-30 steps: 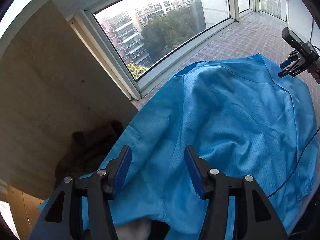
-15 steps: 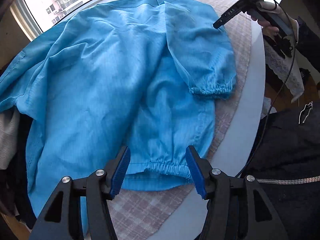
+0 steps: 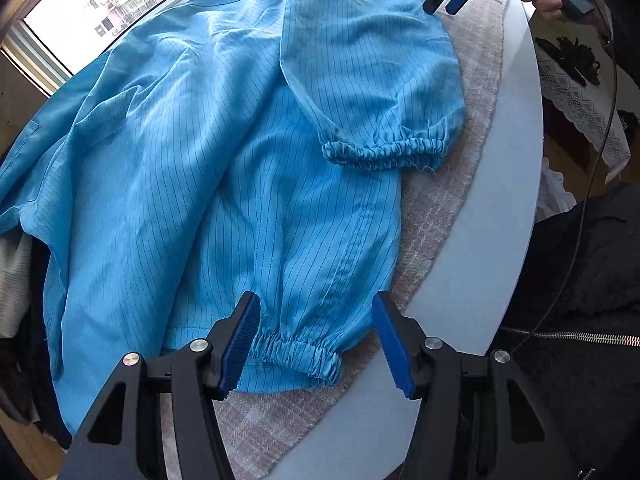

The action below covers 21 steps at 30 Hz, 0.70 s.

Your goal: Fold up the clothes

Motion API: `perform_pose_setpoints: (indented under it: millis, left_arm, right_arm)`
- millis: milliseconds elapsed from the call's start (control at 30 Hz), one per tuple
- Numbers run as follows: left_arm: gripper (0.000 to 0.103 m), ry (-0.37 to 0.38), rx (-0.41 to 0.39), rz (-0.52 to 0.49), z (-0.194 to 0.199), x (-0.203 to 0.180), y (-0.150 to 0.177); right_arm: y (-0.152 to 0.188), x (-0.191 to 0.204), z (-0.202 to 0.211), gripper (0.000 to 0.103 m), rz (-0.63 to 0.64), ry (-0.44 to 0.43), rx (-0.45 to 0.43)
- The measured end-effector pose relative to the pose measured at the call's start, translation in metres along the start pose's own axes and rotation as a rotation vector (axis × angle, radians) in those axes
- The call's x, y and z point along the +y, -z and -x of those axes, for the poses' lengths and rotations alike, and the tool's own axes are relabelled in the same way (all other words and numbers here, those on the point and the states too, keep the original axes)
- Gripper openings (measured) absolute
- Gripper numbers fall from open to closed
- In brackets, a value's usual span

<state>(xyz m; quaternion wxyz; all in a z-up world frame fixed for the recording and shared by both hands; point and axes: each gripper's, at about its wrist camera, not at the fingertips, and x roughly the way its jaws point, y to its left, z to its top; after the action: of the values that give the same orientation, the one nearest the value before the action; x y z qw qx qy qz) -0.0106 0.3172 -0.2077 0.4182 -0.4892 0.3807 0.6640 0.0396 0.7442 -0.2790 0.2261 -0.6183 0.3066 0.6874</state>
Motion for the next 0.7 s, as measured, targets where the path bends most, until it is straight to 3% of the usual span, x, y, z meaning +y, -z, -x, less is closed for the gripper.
perform_pose_setpoints:
  millis: [67,167,233,267,300,367,467,633,700]
  left_arm:
    - [0.059,0.002,-0.008,-0.031,-0.001,-0.006,-0.001]
    - [0.063,-0.002,-0.012,-0.067,-0.005,-0.012,-0.002]
    - [0.063,-0.009,-0.009,-0.082,-0.01,-0.014,-0.003]
    - [0.063,-0.016,-0.005,-0.092,-0.012,-0.015,-0.003]
    - [0.066,-0.023,-0.005,-0.1,-0.014,-0.014,-0.003]
    - [0.066,-0.006,-0.001,-0.085,-0.014,-0.01,-0.006]
    - [0.053,0.066,0.016,-0.034,-0.014,-0.002,-0.009]
    - [0.02,0.169,0.018,0.06,-0.008,0.015,-0.011]
    - [0.013,0.206,0.006,0.112,-0.005,0.024,-0.011]
  right_arm:
    - [-0.004,-0.008,-0.003,0.055,-0.049,-0.044,-0.005]
    - [-0.012,-0.002,-0.005,0.054,-0.038,-0.019,-0.034]
    - [-0.011,0.006,-0.004,0.037,-0.007,-0.012,-0.07]
    - [-0.011,0.011,-0.005,0.013,0.02,-0.01,-0.073]
    - [-0.011,0.015,-0.006,0.007,0.045,-0.006,-0.065]
    - [-0.01,0.02,-0.003,0.007,0.074,-0.006,-0.085]
    - [-0.013,0.022,0.005,0.006,0.1,0.001,-0.112]
    - [-0.023,0.012,0.027,0.006,0.116,-0.051,-0.164]
    - [-0.028,0.007,0.035,0.006,0.123,-0.065,-0.183]
